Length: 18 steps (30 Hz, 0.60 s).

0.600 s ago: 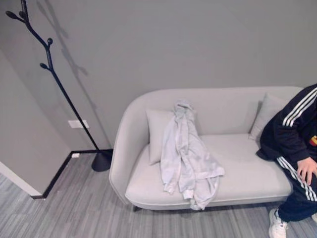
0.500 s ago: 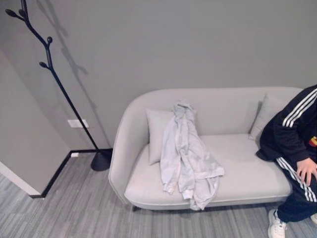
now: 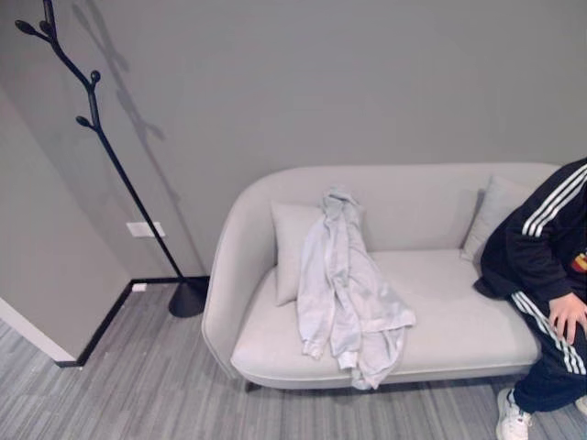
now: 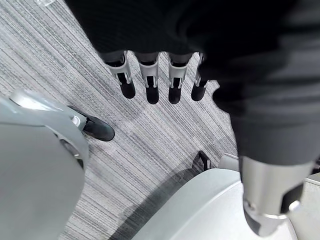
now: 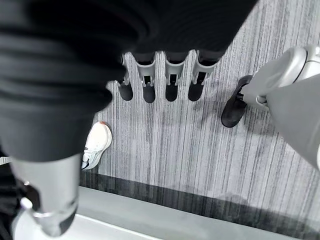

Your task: Hang the clothes on the sofa on the clothes rack.

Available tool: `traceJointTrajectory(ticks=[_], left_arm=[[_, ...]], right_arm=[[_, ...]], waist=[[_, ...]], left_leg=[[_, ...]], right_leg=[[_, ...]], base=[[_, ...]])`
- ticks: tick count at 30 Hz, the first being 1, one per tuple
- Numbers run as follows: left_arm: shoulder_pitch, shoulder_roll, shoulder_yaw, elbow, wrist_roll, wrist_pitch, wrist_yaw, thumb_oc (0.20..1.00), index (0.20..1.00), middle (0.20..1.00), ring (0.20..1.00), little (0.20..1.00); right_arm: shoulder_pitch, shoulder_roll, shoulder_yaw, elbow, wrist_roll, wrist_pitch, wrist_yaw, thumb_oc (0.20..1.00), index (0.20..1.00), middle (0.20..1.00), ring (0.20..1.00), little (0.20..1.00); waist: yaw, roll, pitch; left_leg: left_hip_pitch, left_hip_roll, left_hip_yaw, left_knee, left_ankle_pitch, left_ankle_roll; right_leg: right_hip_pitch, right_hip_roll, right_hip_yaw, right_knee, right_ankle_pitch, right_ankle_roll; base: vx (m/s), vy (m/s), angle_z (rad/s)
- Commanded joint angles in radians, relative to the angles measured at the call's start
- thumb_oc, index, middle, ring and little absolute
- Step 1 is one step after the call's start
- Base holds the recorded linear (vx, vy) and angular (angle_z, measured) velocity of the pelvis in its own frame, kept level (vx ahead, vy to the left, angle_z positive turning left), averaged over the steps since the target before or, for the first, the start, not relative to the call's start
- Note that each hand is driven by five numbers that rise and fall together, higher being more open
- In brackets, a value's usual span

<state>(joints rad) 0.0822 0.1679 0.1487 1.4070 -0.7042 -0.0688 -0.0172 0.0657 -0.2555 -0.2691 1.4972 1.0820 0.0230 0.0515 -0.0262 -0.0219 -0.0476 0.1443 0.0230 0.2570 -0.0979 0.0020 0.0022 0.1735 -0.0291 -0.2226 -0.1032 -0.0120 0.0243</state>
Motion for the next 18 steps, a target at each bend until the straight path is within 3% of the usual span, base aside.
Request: traceJointTrajectory(ticks=[1,13,18], left_arm=[[-0.079,-0.018,-0.015,0.036,-0.008,-0.039,-0.029,1.000,1.000,1.000,1.000,1.000],[-0.082,-0.017,-0.035,0.045,0.019,-0.032,-0.046,1.000,1.000,1.000,1.000,1.000],[-0.088,-0.016,-0.037,0.030,-0.007,-0.043,-0.040,1.000,1.000,1.000,1.000,1.000]], right_arm=[[-0.081,0.003,-0.012,0.051,-0.056,-0.009,0.026,1.000,1.000,1.000,1.000,1.000],[-0.074,0.001,0.036,0.055,-0.148,-0.007,0.031,1.000,1.000,1.000,1.000,1.000],[-0.117,0.005,0.097,-0.006,-0.181,-0.031,0.034,1.000,1.000,1.000,1.000,1.000]], waist=[[-0.016,0.010,0.018],[0.008,0.007,0.020],[0.026,-0.016,0.056]], left_leg=[[0.010,0.081,-0.037,0.019,-0.042,-0.076],[0.006,0.089,-0.062,0.024,-0.033,-0.081],[-0.072,0.117,-0.071,0.191,-0.067,-0.098]], right_leg=[[-0.006,-0.075,-0.055,0.019,-0.055,0.067],[0.008,-0.068,-0.074,0.020,-0.066,0.059],[0.013,-0.059,-0.072,0.028,-0.086,0.036]], base=[[0.00,0.000,0.00],[0.00,-0.022,0.06],[-0.04,-0.075,0.09]])
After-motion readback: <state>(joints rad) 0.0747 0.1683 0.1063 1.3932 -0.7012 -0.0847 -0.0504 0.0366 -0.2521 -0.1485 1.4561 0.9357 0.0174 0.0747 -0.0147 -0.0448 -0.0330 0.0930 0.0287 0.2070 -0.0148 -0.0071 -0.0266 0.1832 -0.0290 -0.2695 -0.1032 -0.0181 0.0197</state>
